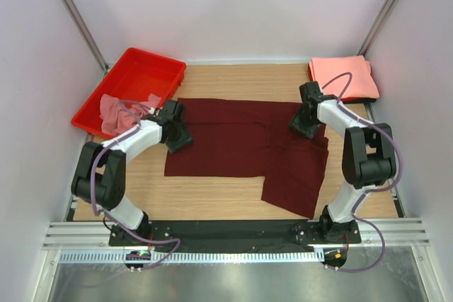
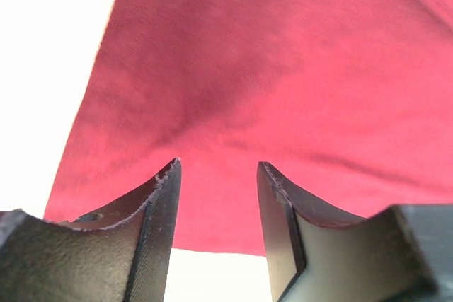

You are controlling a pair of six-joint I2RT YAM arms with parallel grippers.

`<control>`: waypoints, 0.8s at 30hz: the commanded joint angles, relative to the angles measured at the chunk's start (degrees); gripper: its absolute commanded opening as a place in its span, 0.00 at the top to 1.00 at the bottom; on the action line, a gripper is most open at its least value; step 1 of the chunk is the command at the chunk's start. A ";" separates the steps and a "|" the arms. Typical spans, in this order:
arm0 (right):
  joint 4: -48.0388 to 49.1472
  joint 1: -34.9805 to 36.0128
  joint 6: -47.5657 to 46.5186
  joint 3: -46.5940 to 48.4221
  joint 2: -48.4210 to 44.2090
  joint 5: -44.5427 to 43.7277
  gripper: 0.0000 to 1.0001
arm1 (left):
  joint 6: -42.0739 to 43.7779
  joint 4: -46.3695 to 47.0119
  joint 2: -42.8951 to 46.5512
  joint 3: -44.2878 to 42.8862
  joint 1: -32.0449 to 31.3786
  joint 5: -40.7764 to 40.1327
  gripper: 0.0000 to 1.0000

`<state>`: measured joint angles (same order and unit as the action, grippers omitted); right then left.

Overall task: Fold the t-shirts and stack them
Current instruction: Fold the tshirt

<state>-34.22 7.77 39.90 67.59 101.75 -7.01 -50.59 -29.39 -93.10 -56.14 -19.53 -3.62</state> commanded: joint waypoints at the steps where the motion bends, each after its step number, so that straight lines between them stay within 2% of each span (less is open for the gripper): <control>1: -17.25 0.40 14.10 0.54 -9.80 -3.63 0.47 | 2.68 -2.78 6.77 -3.27 -1.74 -2.45 0.51; 4: -25.15 0.75 24.83 -5.09 -17.08 -5.64 0.48 | 2.86 -2.96 9.94 -2.93 -2.00 0.71 0.50; 10: -32.22 2.42 35.94 -18.97 -28.88 -6.53 0.51 | 3.48 -2.87 13.21 -1.52 -2.18 5.09 0.49; 14: -33.37 4.61 40.25 -27.93 -38.54 -5.30 0.53 | 4.09 -3.13 14.08 -0.47 -2.18 7.04 0.49; 17: -33.55 6.46 43.50 -32.24 -41.63 -5.04 0.54 | 4.09 -2.78 14.96 0.42 -2.09 7.66 0.49; 24: -24.94 11.12 48.86 -41.04 -42.08 -2.49 0.56 | 4.53 -2.87 16.11 1.38 -2.09 7.30 0.48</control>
<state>-63.51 17.65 83.48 28.49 59.59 -9.89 -47.29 -32.05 -79.00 -55.07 -21.65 2.70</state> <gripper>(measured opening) 0.445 0.516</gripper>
